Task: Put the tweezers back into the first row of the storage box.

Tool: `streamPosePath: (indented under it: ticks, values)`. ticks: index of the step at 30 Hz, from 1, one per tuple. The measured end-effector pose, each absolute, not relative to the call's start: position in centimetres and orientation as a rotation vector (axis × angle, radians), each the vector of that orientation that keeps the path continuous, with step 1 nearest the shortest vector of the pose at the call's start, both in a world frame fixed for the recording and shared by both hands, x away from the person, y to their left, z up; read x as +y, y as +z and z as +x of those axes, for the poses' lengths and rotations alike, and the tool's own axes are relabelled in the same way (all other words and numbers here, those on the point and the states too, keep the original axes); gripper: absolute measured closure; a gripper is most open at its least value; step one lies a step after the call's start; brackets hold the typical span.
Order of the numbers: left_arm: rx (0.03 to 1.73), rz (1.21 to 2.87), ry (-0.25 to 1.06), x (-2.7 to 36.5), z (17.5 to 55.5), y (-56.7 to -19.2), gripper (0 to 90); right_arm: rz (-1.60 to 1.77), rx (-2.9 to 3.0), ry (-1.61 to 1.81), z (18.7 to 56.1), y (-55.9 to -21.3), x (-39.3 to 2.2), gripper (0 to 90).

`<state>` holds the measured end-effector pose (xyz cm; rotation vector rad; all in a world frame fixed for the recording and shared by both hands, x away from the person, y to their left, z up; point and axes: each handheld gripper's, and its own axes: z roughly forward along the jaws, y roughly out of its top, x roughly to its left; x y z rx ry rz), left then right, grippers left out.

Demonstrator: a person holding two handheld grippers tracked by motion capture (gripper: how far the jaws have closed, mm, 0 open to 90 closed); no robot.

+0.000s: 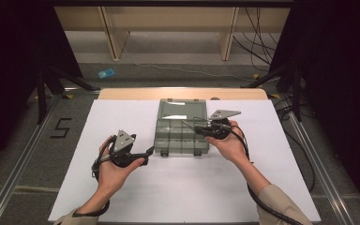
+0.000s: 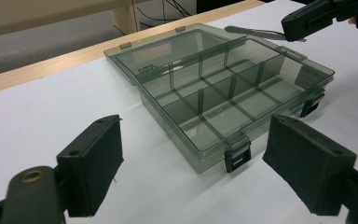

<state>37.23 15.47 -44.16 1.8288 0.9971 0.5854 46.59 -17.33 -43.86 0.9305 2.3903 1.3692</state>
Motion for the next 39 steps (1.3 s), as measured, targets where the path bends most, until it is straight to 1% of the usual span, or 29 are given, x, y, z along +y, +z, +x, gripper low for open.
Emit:
streamPosePath:
  ticks: [39]
  values:
    - [0.994, 1.831, 0.586, 15.5, 37.3, -44.2, 18.1, 0.969, 2.376, 1.367, 47.9, -44.6, -17.6, 90.0]
